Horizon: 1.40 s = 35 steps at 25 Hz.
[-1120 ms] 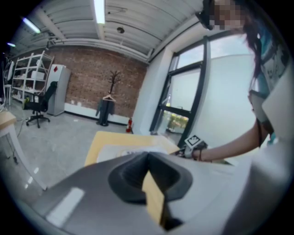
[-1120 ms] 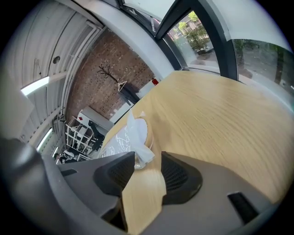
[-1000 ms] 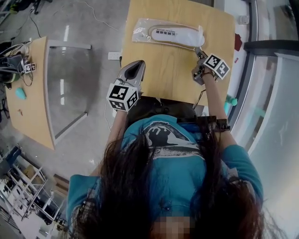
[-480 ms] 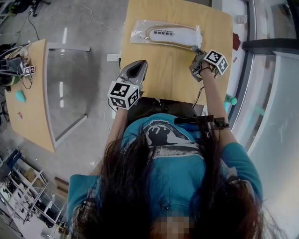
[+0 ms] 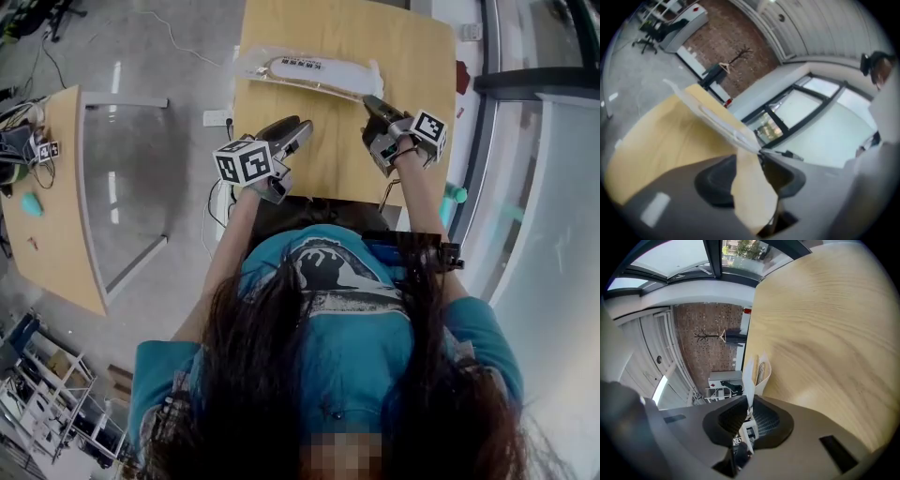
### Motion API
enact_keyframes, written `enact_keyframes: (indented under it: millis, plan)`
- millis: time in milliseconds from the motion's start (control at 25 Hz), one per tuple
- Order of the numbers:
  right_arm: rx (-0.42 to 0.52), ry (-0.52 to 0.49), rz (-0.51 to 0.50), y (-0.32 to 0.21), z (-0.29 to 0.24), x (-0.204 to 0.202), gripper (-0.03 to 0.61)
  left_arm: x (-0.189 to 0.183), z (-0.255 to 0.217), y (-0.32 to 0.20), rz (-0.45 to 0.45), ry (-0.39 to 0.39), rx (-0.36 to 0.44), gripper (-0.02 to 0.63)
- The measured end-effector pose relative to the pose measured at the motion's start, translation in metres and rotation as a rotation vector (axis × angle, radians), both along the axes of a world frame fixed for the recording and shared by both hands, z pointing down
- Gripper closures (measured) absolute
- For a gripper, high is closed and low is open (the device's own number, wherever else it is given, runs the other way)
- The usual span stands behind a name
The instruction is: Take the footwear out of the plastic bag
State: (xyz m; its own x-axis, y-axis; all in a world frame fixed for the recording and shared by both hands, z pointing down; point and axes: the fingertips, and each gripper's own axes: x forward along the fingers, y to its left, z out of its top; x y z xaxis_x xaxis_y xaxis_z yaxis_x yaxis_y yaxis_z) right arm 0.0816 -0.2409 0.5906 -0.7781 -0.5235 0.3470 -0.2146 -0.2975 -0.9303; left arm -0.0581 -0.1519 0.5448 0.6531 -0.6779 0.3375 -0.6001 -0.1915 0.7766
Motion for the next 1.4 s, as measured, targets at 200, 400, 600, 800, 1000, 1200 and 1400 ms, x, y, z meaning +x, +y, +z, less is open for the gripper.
enact_keyframes:
  millis: [200, 400, 600, 800, 1000, 1200, 1400]
  plan:
    - [0.016, -0.003, -0.052, 0.024, -0.015, -0.006, 0.535, 0.004, 0.022, -0.014, -0.084, 0.299, -0.128, 0.389]
    - [0.049, -0.015, -0.071, 0.037, -0.025, -0.004, 0.535, 0.008, 0.033, -0.025, -0.118, 0.427, -0.177, 0.351]
    - [0.086, -0.011, -0.109, 0.046, -0.028, 0.000, 0.535, 0.012, 0.032, -0.039, -0.164, 0.577, -0.198, 0.334]
    - [0.134, -0.045, -0.159, 0.063, -0.038, -0.005, 0.535, 0.013, 0.047, -0.041, -0.185, 0.574, -0.258, 0.334]
    - [0.179, 0.005, -0.237, 0.074, -0.039, -0.013, 0.535, 0.009, 0.043, -0.048, -0.215, 0.631, -0.255, 0.417]
    - [0.276, 0.067, -0.314, 0.079, -0.047, -0.020, 0.534, 0.001, 0.036, -0.053, -0.221, 0.678, -0.213, 0.462]
    - [0.403, 0.030, -0.332, 0.076, -0.067, -0.023, 0.512, -0.010, 0.023, -0.056, -0.243, 0.734, -0.169, 0.485]
